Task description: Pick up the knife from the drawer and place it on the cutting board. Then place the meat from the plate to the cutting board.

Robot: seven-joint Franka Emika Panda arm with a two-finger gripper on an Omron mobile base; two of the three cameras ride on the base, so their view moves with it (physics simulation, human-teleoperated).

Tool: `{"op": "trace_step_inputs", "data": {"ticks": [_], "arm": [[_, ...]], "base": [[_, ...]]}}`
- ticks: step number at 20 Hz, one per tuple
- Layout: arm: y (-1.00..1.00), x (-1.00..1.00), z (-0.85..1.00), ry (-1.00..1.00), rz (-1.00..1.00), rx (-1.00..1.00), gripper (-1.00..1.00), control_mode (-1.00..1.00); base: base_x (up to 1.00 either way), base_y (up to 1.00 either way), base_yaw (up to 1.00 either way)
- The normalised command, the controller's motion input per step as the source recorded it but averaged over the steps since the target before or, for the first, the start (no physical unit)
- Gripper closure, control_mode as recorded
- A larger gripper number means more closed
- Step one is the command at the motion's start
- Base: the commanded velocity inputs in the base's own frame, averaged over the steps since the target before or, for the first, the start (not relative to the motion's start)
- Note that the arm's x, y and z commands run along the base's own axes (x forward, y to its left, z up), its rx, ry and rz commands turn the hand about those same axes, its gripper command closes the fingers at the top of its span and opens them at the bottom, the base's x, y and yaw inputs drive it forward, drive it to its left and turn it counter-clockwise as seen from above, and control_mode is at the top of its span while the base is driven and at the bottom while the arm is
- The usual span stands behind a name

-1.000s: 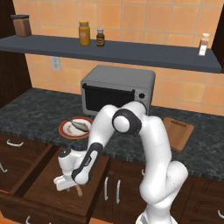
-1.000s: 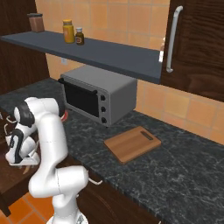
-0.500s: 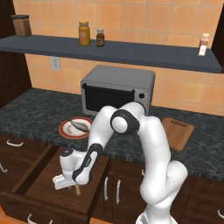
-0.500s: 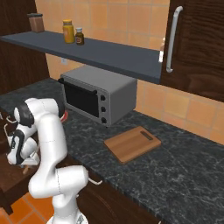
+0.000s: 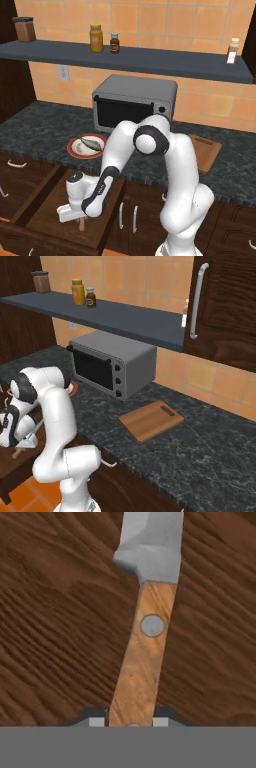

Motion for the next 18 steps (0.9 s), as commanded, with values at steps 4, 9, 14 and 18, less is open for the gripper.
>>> {"op": "trace_step_inputs", "data": {"ticks": [4, 9, 14, 18], "arm": [[0.37, -0.92, 0.96, 0.03, -0.07, 0.00, 1.00, -1.00], [0.12, -0.75, 1.00, 0.07, -0.16, 0.00, 1.00, -1.00], [-0.32, -0.55, 1.00, 0.01, -0.17, 0.00, 1.00, -1.00], [-0.82, -0.69, 1.00, 0.00, -0.07, 0.00, 1.00, -1.00]], "base": [[0.00, 0.00, 0.00], [0.00, 0.00, 0.00], [0.00, 0.00, 0.00], [0.00, 0.00, 0.00]]}}
